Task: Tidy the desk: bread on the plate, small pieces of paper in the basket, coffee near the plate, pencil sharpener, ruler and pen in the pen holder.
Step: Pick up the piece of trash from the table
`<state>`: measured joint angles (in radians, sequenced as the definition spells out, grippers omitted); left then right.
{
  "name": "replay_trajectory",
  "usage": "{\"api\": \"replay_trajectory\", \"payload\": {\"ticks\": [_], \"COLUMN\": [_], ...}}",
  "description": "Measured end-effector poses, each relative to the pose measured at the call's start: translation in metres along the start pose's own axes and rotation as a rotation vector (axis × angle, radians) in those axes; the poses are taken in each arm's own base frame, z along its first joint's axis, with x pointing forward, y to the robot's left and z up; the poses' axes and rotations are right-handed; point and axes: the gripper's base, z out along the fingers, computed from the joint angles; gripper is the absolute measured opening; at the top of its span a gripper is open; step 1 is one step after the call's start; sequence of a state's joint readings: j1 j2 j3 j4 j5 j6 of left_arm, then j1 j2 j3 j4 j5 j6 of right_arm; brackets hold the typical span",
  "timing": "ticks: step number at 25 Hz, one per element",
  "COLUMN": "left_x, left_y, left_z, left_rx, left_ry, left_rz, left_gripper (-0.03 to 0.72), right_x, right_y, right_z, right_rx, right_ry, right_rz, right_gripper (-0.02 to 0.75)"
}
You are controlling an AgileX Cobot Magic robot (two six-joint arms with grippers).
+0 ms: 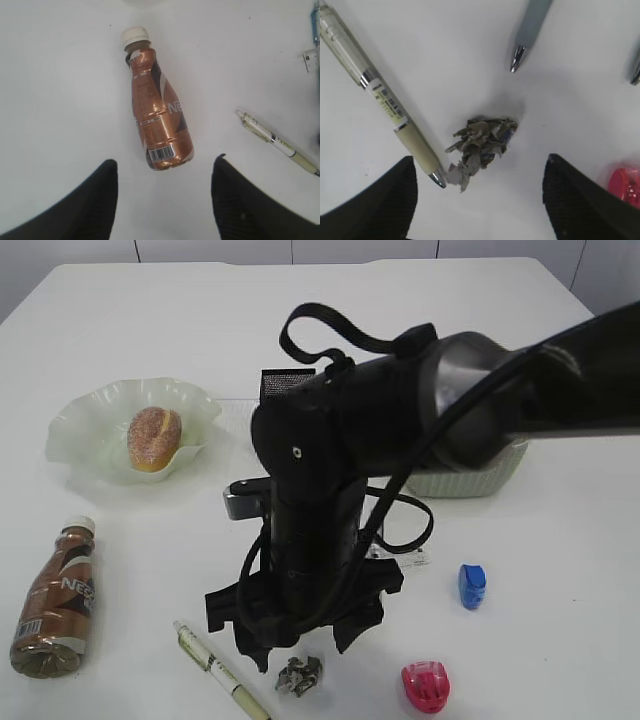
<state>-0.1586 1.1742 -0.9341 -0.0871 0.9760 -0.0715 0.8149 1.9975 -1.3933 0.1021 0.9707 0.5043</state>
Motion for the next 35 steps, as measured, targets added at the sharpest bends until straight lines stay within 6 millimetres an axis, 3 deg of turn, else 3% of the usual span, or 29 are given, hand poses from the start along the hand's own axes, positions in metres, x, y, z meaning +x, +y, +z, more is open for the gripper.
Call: {"api": "replay_trajectory", "payload": {"ticks": [12, 17, 25, 35], "left_x": [0.000, 0.000, 0.000, 0.000], "left_y": [0.000, 0.000, 0.000, 0.000], "left_z": [0.000, 0.000, 0.000, 0.000], "left_rx": [0.000, 0.000, 0.000, 0.000], "left_ry": [-0.002, -0.002, -0.002, -0.002], "left_rz": [0.002, 0.004, 0.006, 0.005], "left_gripper": [0.433, 0.433, 0.433, 0.433], "right_x": [-0.002, -0.003, -0.003, -0.004], "right_y": [-0.001, -0.001, -0.001, 0.000], "right_z": [0.036, 0.039, 0.039, 0.039], "right_rx": [0.034, 0.029, 0.025, 0.022], "right_ry": [0.065, 0.064, 0.057, 0.052], "right_rz": [0.049, 0.056, 0.056, 0.035], "right_gripper": [0.570, 0.559, 0.309, 0.069]}}
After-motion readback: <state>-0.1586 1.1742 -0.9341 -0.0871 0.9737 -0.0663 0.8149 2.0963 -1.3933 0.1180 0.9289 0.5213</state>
